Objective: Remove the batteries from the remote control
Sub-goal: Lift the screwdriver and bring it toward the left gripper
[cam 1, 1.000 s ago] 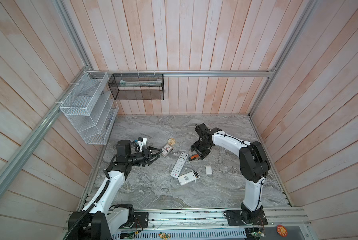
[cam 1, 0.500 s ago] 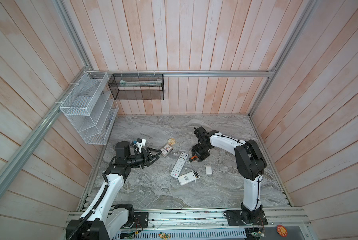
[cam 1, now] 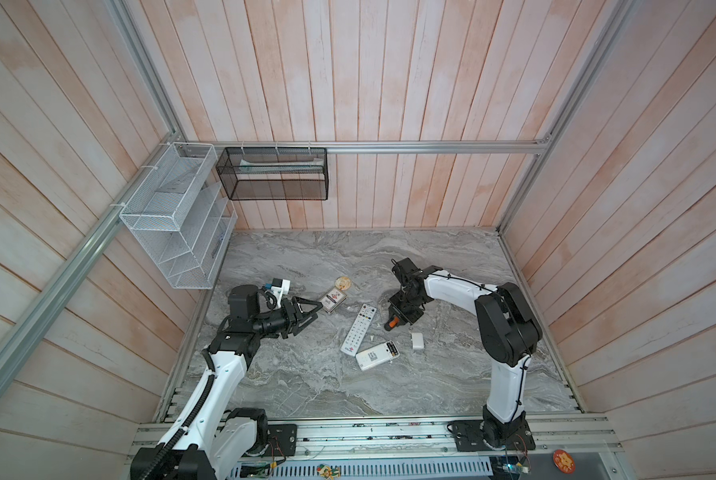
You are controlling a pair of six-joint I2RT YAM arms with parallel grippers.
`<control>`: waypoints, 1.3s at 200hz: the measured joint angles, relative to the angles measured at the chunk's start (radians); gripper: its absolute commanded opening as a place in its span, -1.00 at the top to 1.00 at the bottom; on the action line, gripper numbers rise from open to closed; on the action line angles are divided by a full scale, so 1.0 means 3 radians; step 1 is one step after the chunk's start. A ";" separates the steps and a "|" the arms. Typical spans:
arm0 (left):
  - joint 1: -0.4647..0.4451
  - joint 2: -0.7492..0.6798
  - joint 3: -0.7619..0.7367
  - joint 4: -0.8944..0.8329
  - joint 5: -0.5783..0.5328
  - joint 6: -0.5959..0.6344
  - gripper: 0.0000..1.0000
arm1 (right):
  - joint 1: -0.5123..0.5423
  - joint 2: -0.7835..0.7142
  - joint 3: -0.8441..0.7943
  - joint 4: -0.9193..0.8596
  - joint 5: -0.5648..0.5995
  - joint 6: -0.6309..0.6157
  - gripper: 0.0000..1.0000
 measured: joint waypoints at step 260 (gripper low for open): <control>-0.0585 0.1265 0.0771 0.2616 0.0443 -0.0992 -0.28 | 0.0291 -0.1106 0.0366 0.0512 -0.2511 -0.3681 1.00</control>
